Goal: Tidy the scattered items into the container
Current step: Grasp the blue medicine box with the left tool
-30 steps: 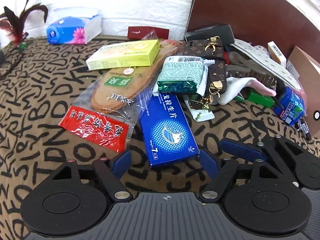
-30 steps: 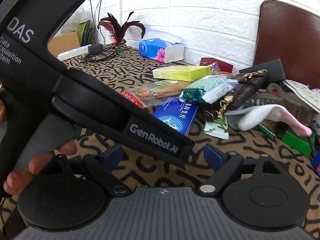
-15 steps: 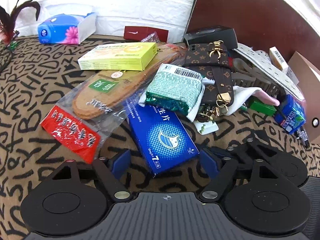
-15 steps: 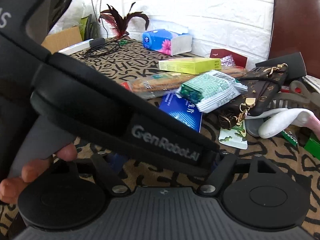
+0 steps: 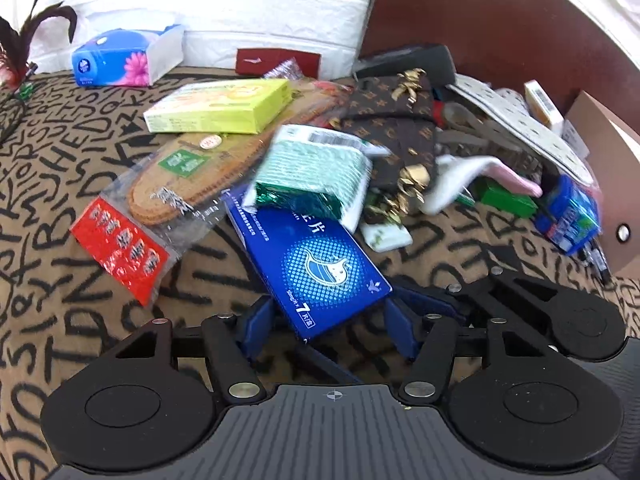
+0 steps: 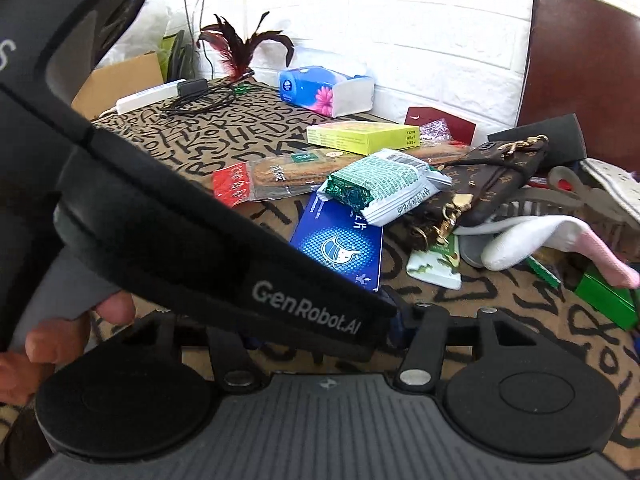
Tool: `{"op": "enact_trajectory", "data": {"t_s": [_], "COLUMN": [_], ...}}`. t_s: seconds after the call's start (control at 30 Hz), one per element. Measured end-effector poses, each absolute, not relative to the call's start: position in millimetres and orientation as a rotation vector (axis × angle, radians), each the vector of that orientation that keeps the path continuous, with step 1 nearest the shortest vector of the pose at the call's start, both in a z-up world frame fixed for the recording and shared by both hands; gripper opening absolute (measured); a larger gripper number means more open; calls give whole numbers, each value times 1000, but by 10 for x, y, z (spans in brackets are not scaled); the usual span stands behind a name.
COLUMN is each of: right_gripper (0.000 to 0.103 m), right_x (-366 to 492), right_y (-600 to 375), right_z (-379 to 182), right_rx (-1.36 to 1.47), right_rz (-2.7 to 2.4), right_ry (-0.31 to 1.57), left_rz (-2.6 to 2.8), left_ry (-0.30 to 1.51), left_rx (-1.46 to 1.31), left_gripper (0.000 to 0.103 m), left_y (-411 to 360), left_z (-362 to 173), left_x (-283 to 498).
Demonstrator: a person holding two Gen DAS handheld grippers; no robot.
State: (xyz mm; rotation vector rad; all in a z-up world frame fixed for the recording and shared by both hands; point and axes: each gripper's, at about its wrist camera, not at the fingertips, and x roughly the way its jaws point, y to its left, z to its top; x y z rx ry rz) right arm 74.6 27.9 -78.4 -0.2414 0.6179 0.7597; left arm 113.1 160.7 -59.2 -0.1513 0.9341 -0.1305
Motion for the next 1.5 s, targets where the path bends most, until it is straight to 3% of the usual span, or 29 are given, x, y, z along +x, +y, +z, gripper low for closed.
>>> {"op": "enact_trajectory", "data": {"t_s": [0.53, 0.63, 0.73, 0.97, 1.23, 1.33, 1.5], "right_gripper": [64, 71, 77, 88, 88, 83, 75], "right_x": [-348, -532, -637, -612, -392, -312, -250], "right_y": [-949, -1140, -1271, -1326, -1162, -1122, -1125], "right_z": [-680, -706, -750, -773, -747, -762, -794], "right_rx": [-217, -244, -228, -183, -190, -193, -180], "right_rz": [644, 617, 619, 597, 603, 583, 558], "right_ry": [612, 623, 642, 631, 603, 614, 638], "left_rz": [-365, -406, -406, -338, -281, -302, -310], "left_ry": [976, 977, 967, 1007, 1004, 1011, 1014], "left_rx": [-150, -115, -59, -175, -176, -169, -166], "left_gripper": [75, 76, 83, 87, 82, 73, 75], "left_y": [435, 168, -12, 135, 162, 123, 116], "left_z": [-641, -633, -631, -602, -596, -586, -589], "left_x": [188, 31, -72, -41, 183, 254, 279]}}
